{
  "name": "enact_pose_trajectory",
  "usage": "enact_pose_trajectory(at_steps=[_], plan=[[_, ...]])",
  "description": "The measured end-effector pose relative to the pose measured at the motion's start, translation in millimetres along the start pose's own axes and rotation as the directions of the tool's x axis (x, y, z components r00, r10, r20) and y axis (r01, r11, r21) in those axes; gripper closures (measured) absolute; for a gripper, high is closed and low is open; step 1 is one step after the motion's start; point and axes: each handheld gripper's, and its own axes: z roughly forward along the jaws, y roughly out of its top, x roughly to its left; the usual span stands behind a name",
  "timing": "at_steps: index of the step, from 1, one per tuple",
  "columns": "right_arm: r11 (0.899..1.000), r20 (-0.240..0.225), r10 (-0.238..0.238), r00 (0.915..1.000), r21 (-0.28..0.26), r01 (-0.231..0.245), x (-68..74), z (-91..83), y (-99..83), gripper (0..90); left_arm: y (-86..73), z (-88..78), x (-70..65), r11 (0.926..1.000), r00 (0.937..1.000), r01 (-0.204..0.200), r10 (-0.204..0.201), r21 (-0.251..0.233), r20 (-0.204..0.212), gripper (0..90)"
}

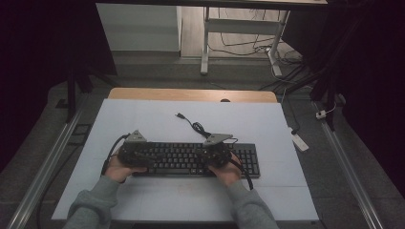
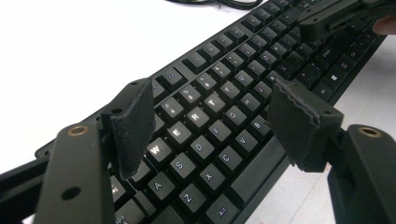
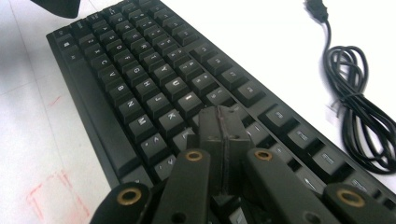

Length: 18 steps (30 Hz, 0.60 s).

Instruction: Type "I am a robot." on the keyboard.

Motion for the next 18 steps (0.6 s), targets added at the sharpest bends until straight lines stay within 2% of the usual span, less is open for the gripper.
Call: enact_pose_trajectory(at_steps=[8, 18], plan=[[1.0, -0.002, 0.004, 1.0, 0.015, -0.004, 2.4, 15.6, 6.4, 89.4, -0.1, 0.2, 0.3, 1.0, 1.0, -0.001, 0.001, 0.002, -0.001, 32.2], [1.0, 0.007, 0.003, 1.0, 0.027, -0.004, 3.1, 26.1, 8.5, 89.3, -0.6, 0.2, 1.3, 1.0, 1.0, -0.001, 0.001, 0.003, -0.001, 32.2]])
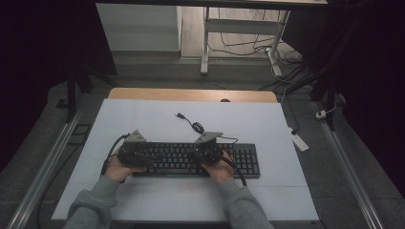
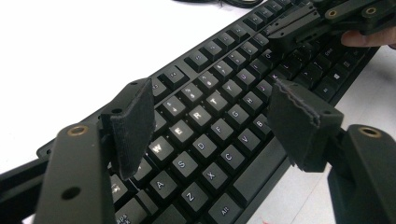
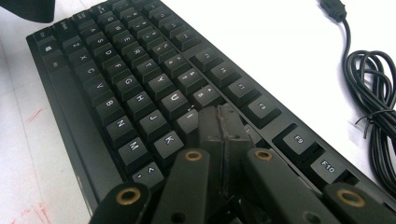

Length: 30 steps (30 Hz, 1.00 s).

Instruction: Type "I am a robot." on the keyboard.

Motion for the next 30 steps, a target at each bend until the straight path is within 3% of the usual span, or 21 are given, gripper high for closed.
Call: enact_pose_trajectory(at_steps=[21, 26, 30], plan=[[1.0, 0.008, -0.013, 0.9999, 0.027, 0.012, 2.5, 10.2, 2.2, 89.5, -1.0, 0.1, 1.5, 1.0, 1.0, 0.0, 0.0, 0.003, -0.001, 32.0], [1.0, 0.006, -0.012, 0.9999, -0.012, 0.012, 2.6, 0.3, 4.2, 89.3, -1.2, 0.2, 2.1, 1.0, 1.0, 0.003, -0.003, 0.003, -0.002, 31.9], [0.999, 0.004, 0.001, 1.0, -0.037, -0.001, 0.7, -12.2, 1.5, 79.4, -1.0, -0.1, 1.2, 1.0, 1.0, 0.003, -0.003, -0.001, -0.003, 31.9]])
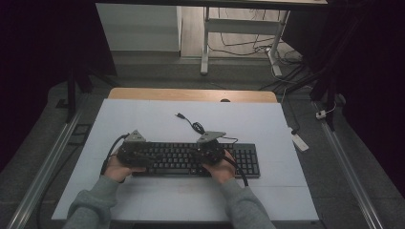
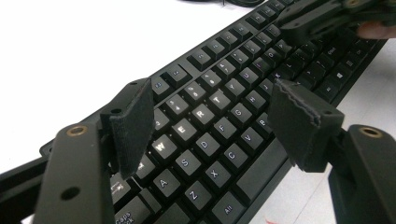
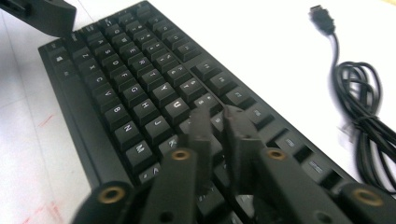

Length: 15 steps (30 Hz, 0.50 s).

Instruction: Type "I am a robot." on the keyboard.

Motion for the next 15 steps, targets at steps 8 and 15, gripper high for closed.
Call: enact_pose_trajectory(at_steps=[8, 15], plan=[[0.998, 0.026, 0.033, 0.9991, -0.048, -0.032, -6.1, -29.1, -19.0, 58.2, 0.0, 0.9, 0.0, 1.0, 1.0, 0.0, 0.0, 0.005, -0.001, 31.7], [0.997, 0.042, 0.041, 0.9983, -0.062, -0.038, -10.7, -52.8, -34.7, 52.0, 0.1, 1.2, -0.2, 1.0, 1.0, 0.001, -0.001, 0.007, -0.004, 31.5]])
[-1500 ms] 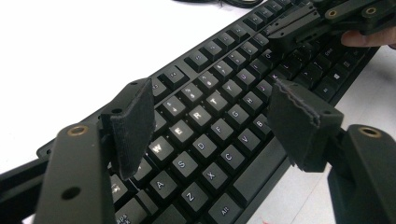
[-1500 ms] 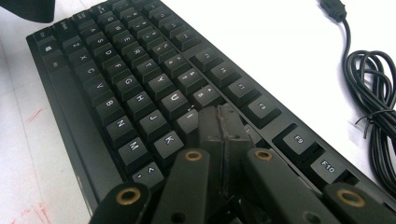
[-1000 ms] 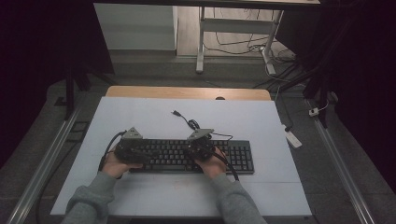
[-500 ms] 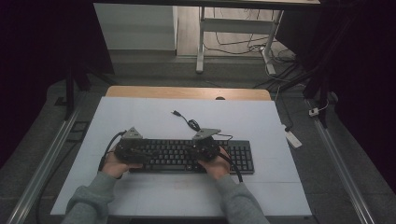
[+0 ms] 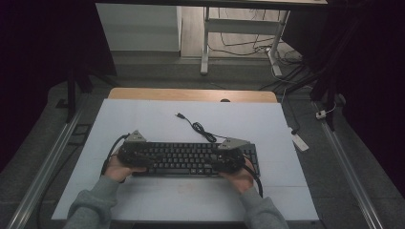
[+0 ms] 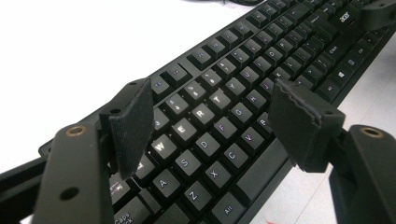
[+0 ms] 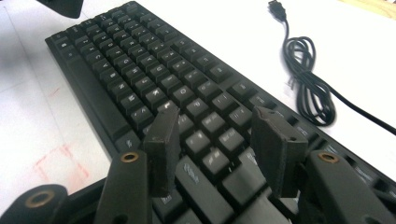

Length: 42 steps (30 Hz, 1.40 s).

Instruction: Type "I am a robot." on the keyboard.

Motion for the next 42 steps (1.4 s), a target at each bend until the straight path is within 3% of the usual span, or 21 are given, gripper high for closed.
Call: enact_pose_trajectory(at_steps=[11, 24, 31, 39, 42], plan=[[1.0, 0.019, 0.004, 0.9998, -0.014, -0.003, -6.0, -28.3, -18.8, 51.3, -0.5, -1.3, 1.8, 0.9999, 0.9999, 0.011, -0.011, -0.008, -0.004, 31.4], [1.0, 0.002, 0.006, 1.0, -0.022, -0.006, -6.9, -30.6, -21.5, 51.6, -1.1, -2.9, 4.2, 0.9992, 0.9996, 0.027, -0.027, -0.03, -0.002, 37.4], [1.0, 0.002, 0.003, 1.0, -0.011, -0.003, -6.7, -29.1, -22.2, 51.8, -1.2, 0.0, 3.2, 0.9995, 0.9999, 0.011, -0.011, -0.029, -0.002, 53.3], [1.0, 0.0, -0.001, 1.0, -0.007, 0.001, -7.0, -27.2, -22.4, 51.9, 2.7, 15.7, -4.3, 0.9998, 0.9998, -0.019, 0.019, -0.005, 0.003, 88.1], [1.0, 0.002, 0.0, 1.0, -0.005, 0.0, -7.4, -27.0, -22.4, 52.0, 5.5, 23.7, -9.6, 0.9989, 0.999, -0.045, 0.044, 0.012, 0.009, 89.2]])
